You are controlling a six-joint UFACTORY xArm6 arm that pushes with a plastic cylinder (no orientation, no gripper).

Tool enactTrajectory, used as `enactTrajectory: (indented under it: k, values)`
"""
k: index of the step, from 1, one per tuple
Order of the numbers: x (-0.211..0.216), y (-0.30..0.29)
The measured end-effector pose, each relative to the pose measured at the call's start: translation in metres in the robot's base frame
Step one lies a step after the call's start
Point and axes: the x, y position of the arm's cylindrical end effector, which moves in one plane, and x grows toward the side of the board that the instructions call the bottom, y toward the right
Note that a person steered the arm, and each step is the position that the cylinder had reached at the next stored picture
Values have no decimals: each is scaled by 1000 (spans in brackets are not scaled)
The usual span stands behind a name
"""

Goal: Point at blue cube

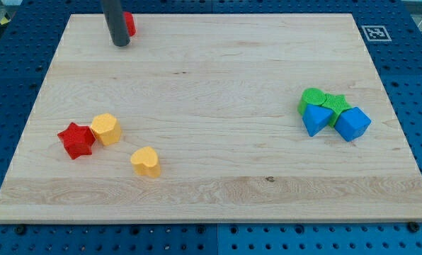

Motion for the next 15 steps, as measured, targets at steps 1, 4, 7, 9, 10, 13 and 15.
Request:
enactTrajectory:
  k: [1, 4, 7, 9, 10, 13, 15]
  values:
    - [-1, 0]
    - [35, 2]
    - [93, 110]
    - [116, 177]
    - [133, 179]
    - [192, 219]
    - [231, 305]
